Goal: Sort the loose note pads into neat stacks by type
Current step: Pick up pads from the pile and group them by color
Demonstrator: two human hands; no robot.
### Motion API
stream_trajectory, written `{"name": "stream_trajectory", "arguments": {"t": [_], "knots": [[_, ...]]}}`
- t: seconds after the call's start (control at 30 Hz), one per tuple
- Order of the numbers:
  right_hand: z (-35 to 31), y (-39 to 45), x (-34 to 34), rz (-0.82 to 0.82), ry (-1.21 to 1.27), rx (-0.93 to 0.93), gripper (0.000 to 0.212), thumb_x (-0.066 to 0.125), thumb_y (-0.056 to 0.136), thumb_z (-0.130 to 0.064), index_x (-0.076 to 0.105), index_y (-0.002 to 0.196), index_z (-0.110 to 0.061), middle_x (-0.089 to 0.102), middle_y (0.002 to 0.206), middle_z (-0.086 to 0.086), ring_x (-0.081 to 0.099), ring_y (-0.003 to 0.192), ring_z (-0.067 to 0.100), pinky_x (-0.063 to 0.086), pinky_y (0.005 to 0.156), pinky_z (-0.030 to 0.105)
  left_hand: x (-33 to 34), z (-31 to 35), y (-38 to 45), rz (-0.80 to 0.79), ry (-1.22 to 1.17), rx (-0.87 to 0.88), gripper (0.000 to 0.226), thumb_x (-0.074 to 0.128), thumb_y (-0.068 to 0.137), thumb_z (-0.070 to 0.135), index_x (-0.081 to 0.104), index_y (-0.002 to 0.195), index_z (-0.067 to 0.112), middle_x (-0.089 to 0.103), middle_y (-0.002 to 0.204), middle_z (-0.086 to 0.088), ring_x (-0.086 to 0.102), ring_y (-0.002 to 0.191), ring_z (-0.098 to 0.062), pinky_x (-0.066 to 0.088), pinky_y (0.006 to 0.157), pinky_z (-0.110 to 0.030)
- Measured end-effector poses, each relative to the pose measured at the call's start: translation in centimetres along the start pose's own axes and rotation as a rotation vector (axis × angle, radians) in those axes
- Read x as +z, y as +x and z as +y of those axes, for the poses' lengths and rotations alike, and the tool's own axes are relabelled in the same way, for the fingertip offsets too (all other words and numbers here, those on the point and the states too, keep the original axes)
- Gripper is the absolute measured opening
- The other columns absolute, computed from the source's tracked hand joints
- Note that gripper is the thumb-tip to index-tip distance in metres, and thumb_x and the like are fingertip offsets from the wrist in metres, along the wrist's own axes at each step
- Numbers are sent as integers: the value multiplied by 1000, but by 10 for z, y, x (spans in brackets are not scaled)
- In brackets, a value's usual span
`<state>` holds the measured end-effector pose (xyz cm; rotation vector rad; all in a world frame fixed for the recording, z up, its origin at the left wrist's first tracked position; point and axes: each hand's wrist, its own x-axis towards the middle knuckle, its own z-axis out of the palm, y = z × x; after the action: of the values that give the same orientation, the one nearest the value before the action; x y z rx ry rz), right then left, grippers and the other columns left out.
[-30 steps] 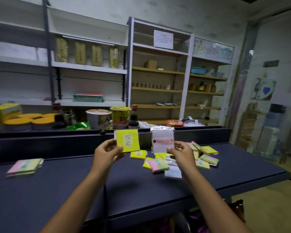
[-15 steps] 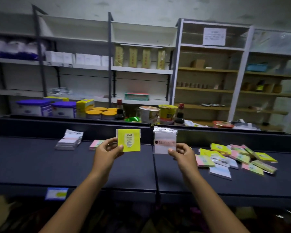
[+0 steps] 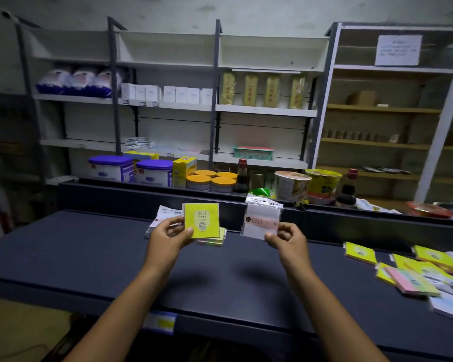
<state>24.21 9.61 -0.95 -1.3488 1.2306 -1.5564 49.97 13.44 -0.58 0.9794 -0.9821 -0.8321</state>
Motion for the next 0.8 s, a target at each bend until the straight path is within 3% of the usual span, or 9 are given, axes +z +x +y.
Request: {"name": "stream_trajectory", "arguments": {"t": [0.23,0.33,0.47,0.53,0.63,0.8], "knots": [[8,37,27,81,-34,0,25,70,86,-2,59,105,-12,72,99,7,70,92,19,55,83,33,7,-26,54,-69,48,-24,28,65,87,-5,58,113,4,69,99,-14,69,86,-22,59,68,-24],[6,49,23,137,-31,-20,26,70,86,-2,58,108,-9,71,100,8,69,93,19,53,79,28,25,-39,69,-113,90,-37,30,67,86,-5,58,113,5,71,98,-15,69,79,-22,59,65,-23],[7,60,9,175,-44,-34,24,69,86,-2,58,107,-9,71,101,9,68,94,20,54,82,30,59,-57,82,-166,171,-68,35,68,84,-7,56,114,7,69,99,-21,68,79,-27,61,74,-43],[8,65,0,194,-50,-37,23,69,86,-1,58,105,-10,71,101,10,69,93,21,54,81,30,76,-65,84,-198,238,-58,42,70,82,-5,55,117,12,70,95,-13,69,79,-24,60,77,-47],[11,74,-12,210,-55,-32,23,68,87,0,58,106,-8,71,101,11,68,93,23,55,81,32,98,-76,84,-247,341,1,49,73,79,-3,56,115,25,70,90,1,70,82,-16,61,76,-42],[20,88,-25,185,-50,-10,25,68,87,0,58,108,-8,71,101,9,69,95,23,55,81,30,117,-91,86,-255,580,43,31,74,79,7,62,98,28,69,89,4,62,76,-4,49,68,-24]]}}
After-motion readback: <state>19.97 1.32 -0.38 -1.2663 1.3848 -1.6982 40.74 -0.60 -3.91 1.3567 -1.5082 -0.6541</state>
